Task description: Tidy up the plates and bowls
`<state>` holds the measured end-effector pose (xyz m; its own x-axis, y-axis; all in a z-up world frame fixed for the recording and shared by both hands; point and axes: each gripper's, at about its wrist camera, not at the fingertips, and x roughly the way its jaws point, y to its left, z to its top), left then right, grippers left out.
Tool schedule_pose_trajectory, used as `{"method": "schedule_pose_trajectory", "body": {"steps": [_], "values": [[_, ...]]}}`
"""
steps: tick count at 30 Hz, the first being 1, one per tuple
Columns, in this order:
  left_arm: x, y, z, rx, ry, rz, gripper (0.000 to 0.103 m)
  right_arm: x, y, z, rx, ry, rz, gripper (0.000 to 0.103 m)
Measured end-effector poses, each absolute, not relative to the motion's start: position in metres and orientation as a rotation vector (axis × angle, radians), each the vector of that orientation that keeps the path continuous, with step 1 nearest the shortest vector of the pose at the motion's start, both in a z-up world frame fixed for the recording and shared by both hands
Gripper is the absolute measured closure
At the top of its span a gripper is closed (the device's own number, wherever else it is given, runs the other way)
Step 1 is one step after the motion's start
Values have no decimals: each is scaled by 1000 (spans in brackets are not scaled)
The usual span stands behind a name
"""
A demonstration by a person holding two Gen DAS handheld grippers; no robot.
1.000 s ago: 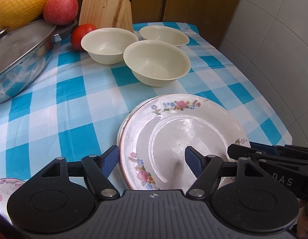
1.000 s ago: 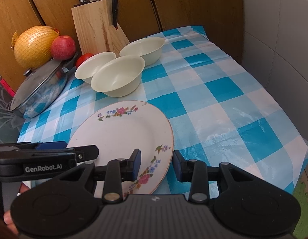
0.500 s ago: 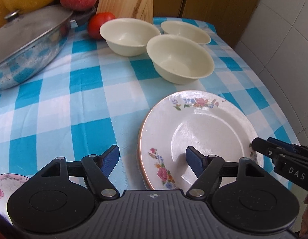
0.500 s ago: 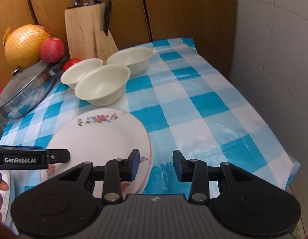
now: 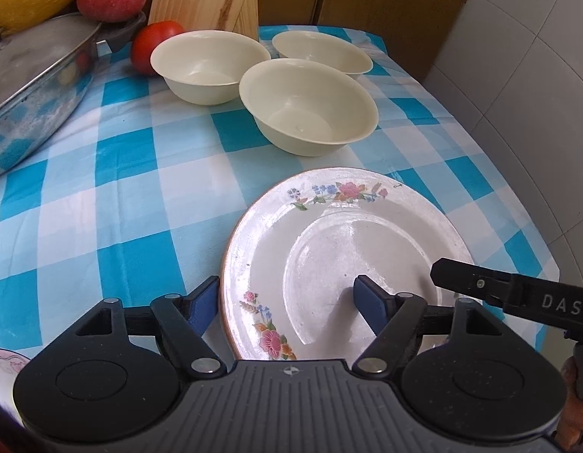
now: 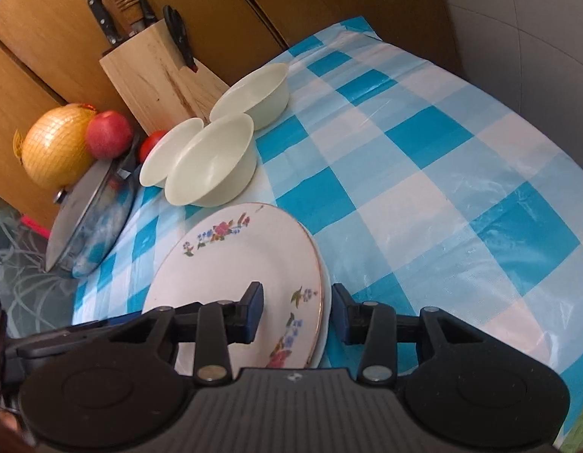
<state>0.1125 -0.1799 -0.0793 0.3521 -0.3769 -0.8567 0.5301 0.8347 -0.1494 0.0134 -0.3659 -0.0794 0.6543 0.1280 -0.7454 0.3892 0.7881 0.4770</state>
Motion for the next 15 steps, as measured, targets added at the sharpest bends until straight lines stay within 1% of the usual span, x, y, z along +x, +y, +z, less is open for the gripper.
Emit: {"method": "schedule_pose_trajectory", "body": {"steps": [4, 10, 15], "values": [[114, -172, -78, 156, 1059, -543, 23, 22, -351, -77, 585, 865, -166, 66], [127, -151, -76, 92, 1077, -496, 23, 41, -343, -75, 606, 864, -121, 66], [123, -152, -74, 127, 1050, -496, 23, 54, -332, -68, 533, 857, -135, 66]]}}
